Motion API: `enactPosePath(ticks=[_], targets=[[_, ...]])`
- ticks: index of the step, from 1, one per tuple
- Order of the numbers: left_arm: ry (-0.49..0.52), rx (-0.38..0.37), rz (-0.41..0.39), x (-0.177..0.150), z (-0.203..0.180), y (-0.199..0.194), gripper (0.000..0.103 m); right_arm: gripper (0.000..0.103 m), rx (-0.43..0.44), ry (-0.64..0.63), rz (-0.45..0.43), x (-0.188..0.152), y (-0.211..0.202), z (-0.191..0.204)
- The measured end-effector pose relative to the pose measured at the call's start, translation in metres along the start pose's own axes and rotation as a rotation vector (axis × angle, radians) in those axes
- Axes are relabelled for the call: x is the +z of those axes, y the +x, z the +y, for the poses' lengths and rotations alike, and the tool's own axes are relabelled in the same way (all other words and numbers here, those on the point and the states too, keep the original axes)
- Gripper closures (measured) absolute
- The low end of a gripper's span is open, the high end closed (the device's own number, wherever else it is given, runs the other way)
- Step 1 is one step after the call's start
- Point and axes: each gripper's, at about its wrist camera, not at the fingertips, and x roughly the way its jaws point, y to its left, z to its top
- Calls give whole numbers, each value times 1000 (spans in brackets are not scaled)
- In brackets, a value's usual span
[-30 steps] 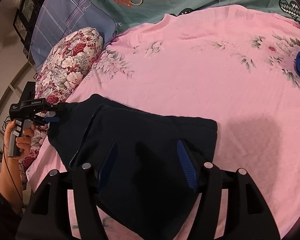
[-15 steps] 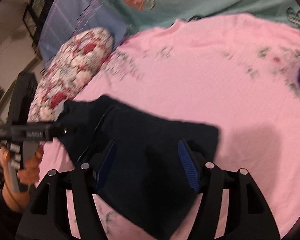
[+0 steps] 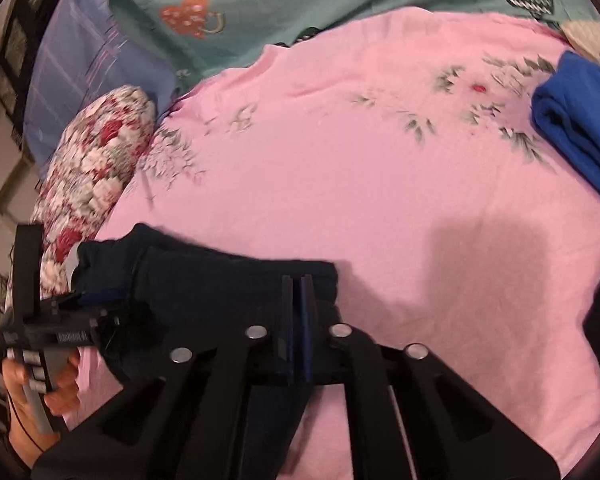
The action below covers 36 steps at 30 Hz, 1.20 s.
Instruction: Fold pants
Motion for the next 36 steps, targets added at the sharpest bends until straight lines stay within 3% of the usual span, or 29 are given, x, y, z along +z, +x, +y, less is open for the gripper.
enactPosePath(ticks=[1, 3, 5, 8, 9, 12, 17, 20, 24, 27, 32, 34, 36], targets=[[2, 11, -7, -5, 1, -6, 6, 78, 82, -15, 55, -5, 1, 7], [23, 26, -19, -14, -3, -14, 6, 69, 132, -41, 122, -14, 1, 20], [84, 28, -22, -25, -15, -16, 6, 65, 115, -105, 163, -28, -1, 38], [143, 109, -19, -33, -21, -7, 2, 60, 65, -186, 212, -51, -2, 49], [129, 134, -16, -33, -16, -4, 2, 60, 28, -199, 210, -55, -4, 47], [26, 108, 22, -28, 12, -7, 2, 60, 15, -154, 174, -56, -23, 33], [-41, 129, -46, -28, 47, -43, 2, 55, -18, -124, 98, -37, -42, 31], [-159, 102, -57, -32, 87, -63, 2, 39, -48, -99, 58, -24, -36, 35], [-296, 60, -62, -40, 136, -76, 2, 38, -8, -26, 24, -14, -22, 31], [-330, 67, -52, -42, 157, -71, 2, 38, 29, 19, 8, -15, -16, 24], [-428, 34, 3, -39, 189, -46, 11, 38, 89, 26, -8, -17, -11, 17], [-431, 28, 13, -35, 195, -36, 20, 38, 98, 36, -20, -17, -12, 14], [-411, 42, 0, -24, 198, -28, 21, 38, 85, 37, -28, -17, -12, 12]])
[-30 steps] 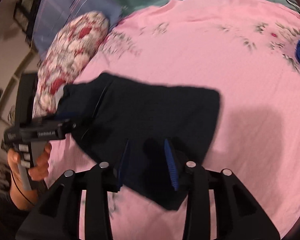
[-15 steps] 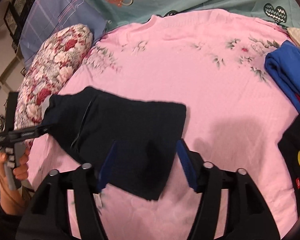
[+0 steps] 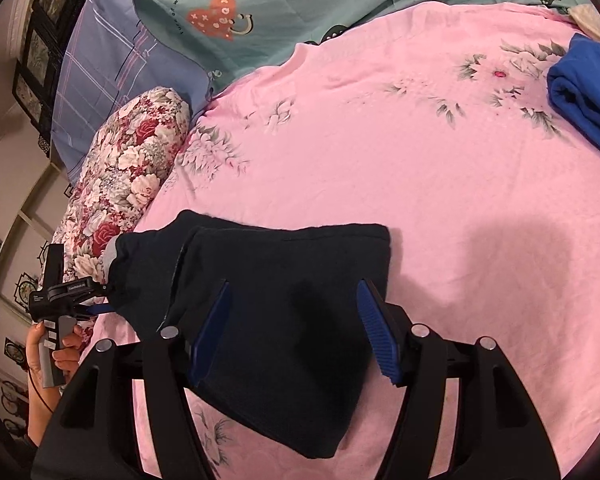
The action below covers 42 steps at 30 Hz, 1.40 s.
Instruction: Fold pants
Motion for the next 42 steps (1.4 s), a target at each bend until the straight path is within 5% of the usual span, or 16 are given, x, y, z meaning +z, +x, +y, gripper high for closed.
enactPosePath(ticks=[8, 9, 12, 15, 18, 22, 27, 30, 33, 35, 36, 42], targets=[[32, 63, -33, 32, -20, 18, 21, 38, -33, -49, 18, -5, 8, 6], [44, 80, -43, 31, -21, 17, 27, 38, -47, -57, 20, -5, 9, 7], [71, 55, -75, 23, -24, 6, 70, 38, -54, -65, 18, -6, 9, 7], [102, 77, -110, 15, -41, -20, 81, 38, -46, -55, 17, -6, 8, 6], [180, 78, -179, 6, -67, -54, 82, 38, -36, -52, 10, -7, 5, 8], [295, -37, -249, -16, -118, -103, 82, 38, -17, -53, -13, -7, -3, 9], [474, -153, -175, -56, -195, -93, 81, 38, -5, -35, -27, -6, -9, 7], [552, -141, -65, -81, -231, -47, 72, 38, -3, -23, -27, -5, -10, 4], [597, -129, 19, -98, -248, -5, 34, 38, -13, -16, -24, -5, -9, 2], [646, -123, 14, -107, -252, -10, 21, 38, -13, -10, -6, -5, -6, -1], [660, -126, 17, -110, -252, -16, 7, 38, -11, -7, 1, -6, -5, -1], [623, -230, -105, -93, -214, -83, 2, 38, -2, -16, 8, -6, -4, 1]])
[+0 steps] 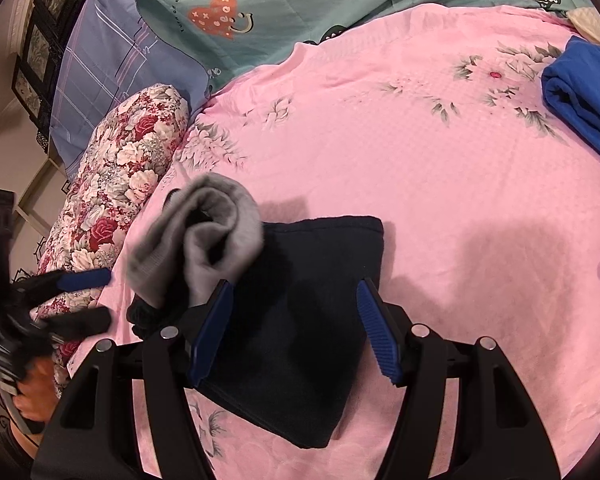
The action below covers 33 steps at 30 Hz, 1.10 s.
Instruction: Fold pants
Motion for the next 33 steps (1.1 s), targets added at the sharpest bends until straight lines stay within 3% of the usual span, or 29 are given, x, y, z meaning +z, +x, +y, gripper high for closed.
enactPosePath(ticks=[2, 4, 7, 11, 16, 19, 23, 24, 25, 28, 31, 33], targets=[[-58, 54, -37, -1, 24, -12, 2, 38, 7, 3, -3, 1, -1, 1], [-131, 170, -61, -3, 52, -12, 2, 36, 36, 24, 0, 3, -4, 1], [-236, 318, -8, -13, 91, 13, 2, 25, 96, 80, -13, 7, -13, 5], [-287, 294, 97, -28, 118, 49, 2, 25, 144, 1, -19, 15, -25, 36], [-266, 278, 93, -33, 113, 59, 2, 26, 200, -59, 109, 13, 1, 72], [-262, 270, 90, -34, 111, 58, 2, 26, 103, -66, 175, 10, 26, 81], [-263, 261, 93, -35, 113, 61, 2, 43, 139, 6, 199, 13, 48, 76], [-265, 258, 95, -35, 114, 60, 2, 59, 126, 20, 197, 16, 51, 75], [-270, 252, 98, -35, 116, 59, 2, 86, 123, 40, 191, 19, 53, 73], [-295, 239, 81, -32, 120, 46, 2, 95, 184, 52, 159, 27, 33, 78], [-328, 235, 42, -30, 124, 30, 2, 95, 285, 33, 106, 27, -8, 92], [-333, 210, 45, -30, 124, 30, 2, 95, 324, 62, 137, 20, -17, 84]])
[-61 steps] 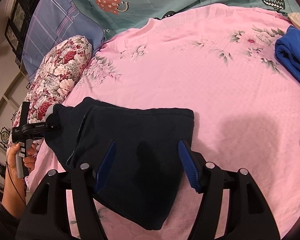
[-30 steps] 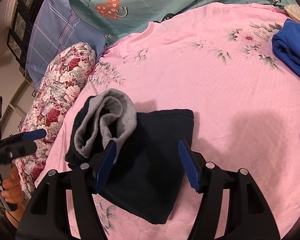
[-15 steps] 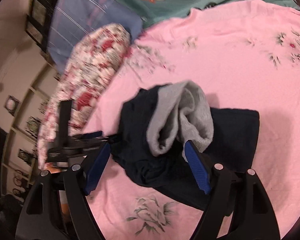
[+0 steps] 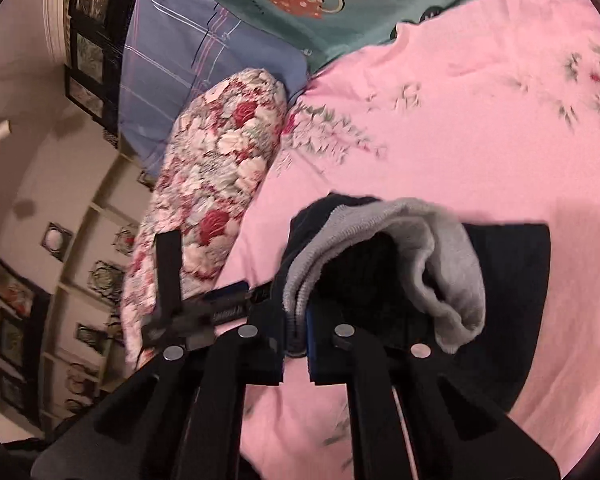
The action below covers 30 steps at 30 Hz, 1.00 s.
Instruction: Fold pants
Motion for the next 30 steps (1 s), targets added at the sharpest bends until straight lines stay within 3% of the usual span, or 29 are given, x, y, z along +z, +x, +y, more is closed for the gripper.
enactPosePath(ticks=[2, 5, 8, 10, 12, 13, 16, 21, 23, 25, 28, 30], targets=[[19, -6, 18, -2, -6, 9, 2, 94, -55, 44, 19, -11, -2, -20], [93, 32, 86, -9, -22, 42, 2, 87, -268, 130, 98, -28, 16, -71], [99, 61, 29, -14, -27, 39, 2, 76, -257, 116, 94, -29, 15, -74], [112, 66, 29, -14, -27, 39, 2, 38, -309, 25, 37, -23, 2, -56], [89, 49, 36, -14, -24, 40, 2, 24, -311, -68, -60, -16, -17, -40], [70, 38, 43, -14, -22, 41, 2, 21, -324, -79, -91, -12, -22, -39], [75, 44, 46, -14, -23, 40, 2, 21, -368, -73, -104, 3, -14, -46], [67, 22, 65, -11, -16, 39, 2, 22, -388, -60, 102, 1, 57, -68], [54, 17, 74, -9, -12, 37, 2, 49, -439, -111, 71, -5, 63, -62], [35, -12, 82, -4, -8, 31, 2, 63, -393, -107, 61, -6, 54, -54], [-27, -76, 50, 3, -1, 14, 2, 64, -338, -183, -44, -5, 19, -14], [-35, -72, 43, 4, 0, 10, 2, 64, -303, -196, -80, -4, -6, -1]])
